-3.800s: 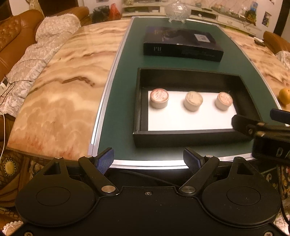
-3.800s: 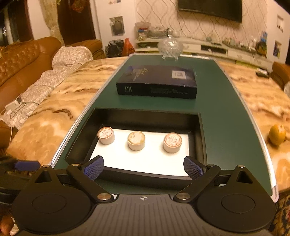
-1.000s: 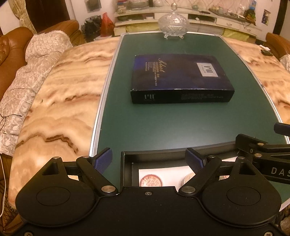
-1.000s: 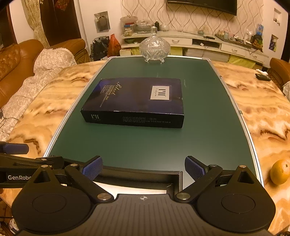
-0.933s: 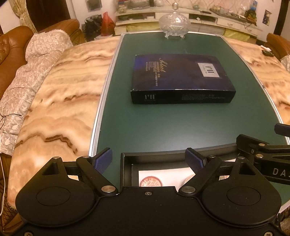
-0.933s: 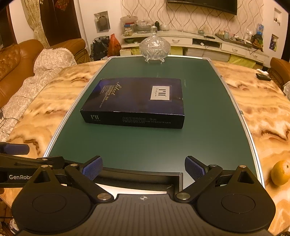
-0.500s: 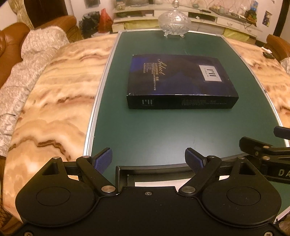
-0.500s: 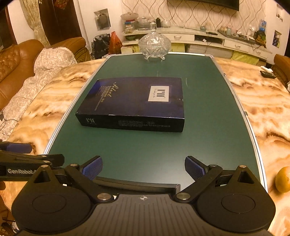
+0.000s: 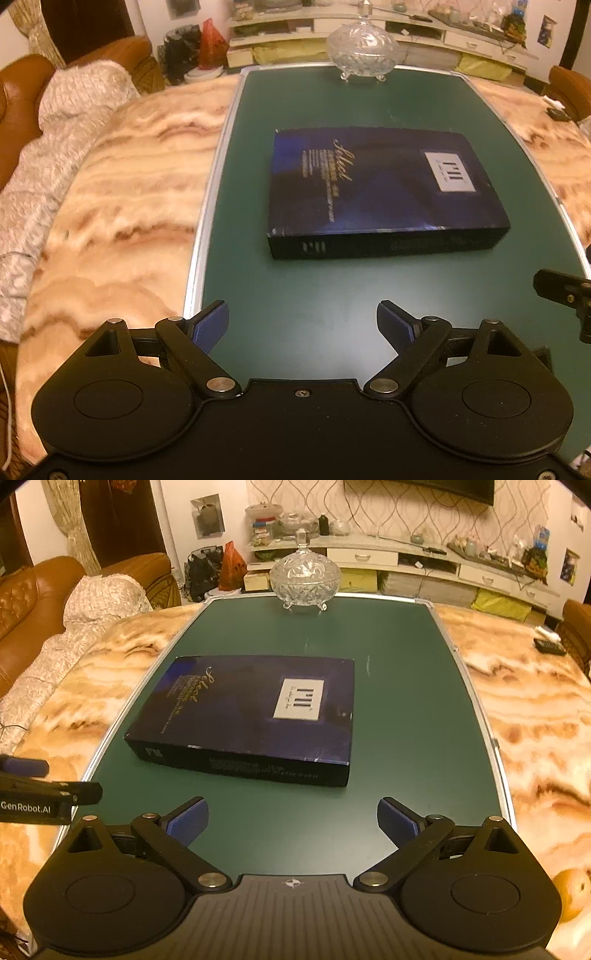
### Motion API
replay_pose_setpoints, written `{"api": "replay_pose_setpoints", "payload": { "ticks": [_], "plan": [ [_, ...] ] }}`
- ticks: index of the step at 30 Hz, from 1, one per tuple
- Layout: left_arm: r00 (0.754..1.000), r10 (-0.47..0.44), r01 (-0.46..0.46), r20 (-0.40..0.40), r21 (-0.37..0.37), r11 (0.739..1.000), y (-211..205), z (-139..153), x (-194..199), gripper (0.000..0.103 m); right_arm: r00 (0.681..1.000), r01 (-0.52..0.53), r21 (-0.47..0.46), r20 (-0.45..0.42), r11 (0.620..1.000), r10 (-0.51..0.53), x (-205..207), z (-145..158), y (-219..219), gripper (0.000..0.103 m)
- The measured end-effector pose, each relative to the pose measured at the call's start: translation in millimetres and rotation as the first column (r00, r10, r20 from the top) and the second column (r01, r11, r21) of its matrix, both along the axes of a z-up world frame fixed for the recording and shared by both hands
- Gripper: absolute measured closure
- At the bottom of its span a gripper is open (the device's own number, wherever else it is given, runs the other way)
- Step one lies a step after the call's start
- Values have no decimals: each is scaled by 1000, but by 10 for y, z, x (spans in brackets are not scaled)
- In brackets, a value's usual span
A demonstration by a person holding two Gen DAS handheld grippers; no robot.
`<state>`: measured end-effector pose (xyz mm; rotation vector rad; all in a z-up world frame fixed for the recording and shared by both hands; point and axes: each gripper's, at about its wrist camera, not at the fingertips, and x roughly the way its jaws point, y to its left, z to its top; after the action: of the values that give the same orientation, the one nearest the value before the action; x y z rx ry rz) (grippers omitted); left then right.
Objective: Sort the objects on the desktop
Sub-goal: 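Move the left tool forward past the tray toward the dark blue box, then lower the left gripper to the dark blue box edge while the right gripper approaches its other edge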
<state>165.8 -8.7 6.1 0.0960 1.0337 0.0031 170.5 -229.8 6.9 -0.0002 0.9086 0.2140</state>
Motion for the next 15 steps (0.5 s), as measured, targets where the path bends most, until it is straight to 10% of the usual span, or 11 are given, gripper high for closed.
{"api": "replay_pose_setpoints", "payload": {
  "ticks": [15],
  "plan": [
    [993,1,-3,122,14,1000,162,-94,288,14,998,58,100,20,993,-60,506,-107,-420,2]
  ]
}}
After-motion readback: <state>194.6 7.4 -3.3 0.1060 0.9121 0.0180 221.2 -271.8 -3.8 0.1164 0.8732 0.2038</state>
